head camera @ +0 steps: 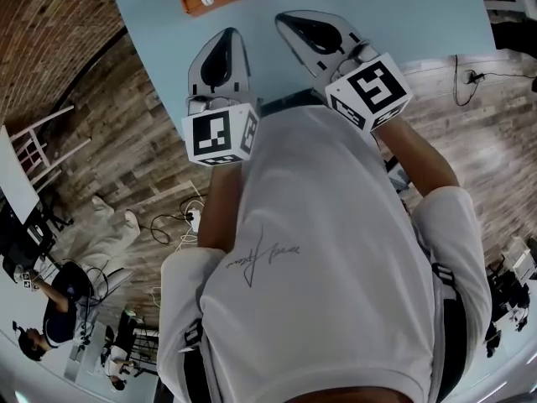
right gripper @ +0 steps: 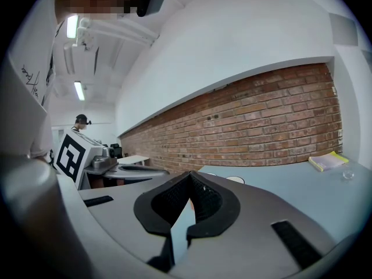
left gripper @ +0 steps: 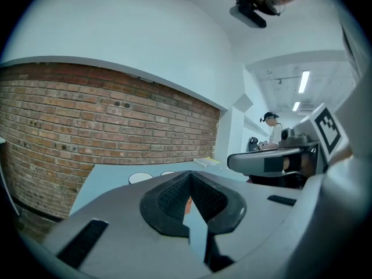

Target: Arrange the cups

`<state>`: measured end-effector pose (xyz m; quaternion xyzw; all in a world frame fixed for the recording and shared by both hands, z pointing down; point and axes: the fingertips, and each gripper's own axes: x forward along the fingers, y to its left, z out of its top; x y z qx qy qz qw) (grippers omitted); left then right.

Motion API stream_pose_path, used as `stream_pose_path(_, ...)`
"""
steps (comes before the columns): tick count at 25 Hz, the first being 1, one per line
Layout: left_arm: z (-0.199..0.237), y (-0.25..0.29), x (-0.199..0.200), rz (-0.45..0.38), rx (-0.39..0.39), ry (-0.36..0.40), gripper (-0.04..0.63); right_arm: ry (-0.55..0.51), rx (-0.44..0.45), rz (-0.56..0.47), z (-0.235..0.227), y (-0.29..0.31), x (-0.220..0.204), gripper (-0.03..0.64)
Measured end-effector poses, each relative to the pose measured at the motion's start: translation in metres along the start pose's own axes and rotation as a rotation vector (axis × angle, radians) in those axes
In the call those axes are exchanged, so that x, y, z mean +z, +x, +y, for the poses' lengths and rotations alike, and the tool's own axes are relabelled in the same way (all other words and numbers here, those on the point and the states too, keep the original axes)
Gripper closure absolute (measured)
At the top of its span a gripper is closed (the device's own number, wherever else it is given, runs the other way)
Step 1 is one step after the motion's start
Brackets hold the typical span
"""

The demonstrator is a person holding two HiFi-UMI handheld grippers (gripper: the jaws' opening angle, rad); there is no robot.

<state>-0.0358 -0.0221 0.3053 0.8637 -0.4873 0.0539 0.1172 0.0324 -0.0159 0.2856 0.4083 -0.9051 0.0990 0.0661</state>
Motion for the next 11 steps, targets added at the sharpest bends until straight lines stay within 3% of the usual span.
stream_pose_path(11, -0.009, -0.001, -0.001, 0.007, -0.015, 0.019, 0.588, -0.018, 0.021, -0.031, 0.005, -0.015, 0.005, 0.598)
